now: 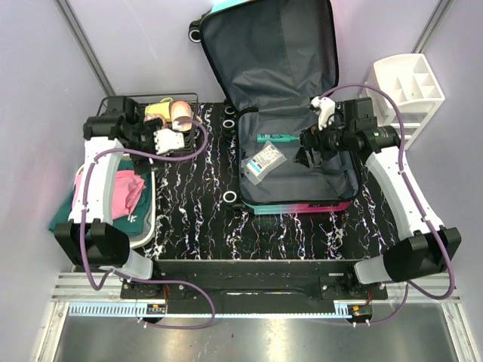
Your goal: Open, take out, and arrange the luggage
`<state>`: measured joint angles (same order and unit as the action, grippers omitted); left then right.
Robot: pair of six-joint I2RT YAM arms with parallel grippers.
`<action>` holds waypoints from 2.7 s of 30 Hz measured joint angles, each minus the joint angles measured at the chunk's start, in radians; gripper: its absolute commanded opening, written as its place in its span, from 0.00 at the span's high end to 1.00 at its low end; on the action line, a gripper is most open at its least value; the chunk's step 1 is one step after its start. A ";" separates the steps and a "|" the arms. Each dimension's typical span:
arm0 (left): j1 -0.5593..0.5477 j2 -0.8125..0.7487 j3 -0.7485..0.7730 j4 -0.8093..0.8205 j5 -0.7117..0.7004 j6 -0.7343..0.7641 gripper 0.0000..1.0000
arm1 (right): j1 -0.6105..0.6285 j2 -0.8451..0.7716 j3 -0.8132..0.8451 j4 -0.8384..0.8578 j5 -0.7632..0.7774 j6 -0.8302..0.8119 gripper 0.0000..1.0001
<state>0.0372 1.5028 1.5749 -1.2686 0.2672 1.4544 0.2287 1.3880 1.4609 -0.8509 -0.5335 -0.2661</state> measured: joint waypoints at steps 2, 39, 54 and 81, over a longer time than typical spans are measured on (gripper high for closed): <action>-0.010 -0.014 0.090 -0.003 0.066 -0.086 0.01 | -0.043 0.043 0.048 -0.017 -0.002 -0.003 0.00; -0.191 -0.087 -0.023 0.388 0.284 -0.904 0.01 | -0.615 0.950 1.179 -0.068 0.349 -0.290 0.71; -0.196 -0.127 -0.115 0.402 0.253 -0.906 0.01 | -0.611 0.896 1.111 -0.132 0.304 -0.298 1.00; -0.206 -0.262 -0.315 0.537 0.335 -0.961 0.01 | -0.669 -0.094 0.169 -0.273 0.507 -0.311 0.14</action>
<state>-0.1684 1.2411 1.2602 -0.7319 0.6022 0.4938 -0.4408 1.2938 1.6302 -1.1236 -0.0265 -0.5774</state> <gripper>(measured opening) 0.988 0.827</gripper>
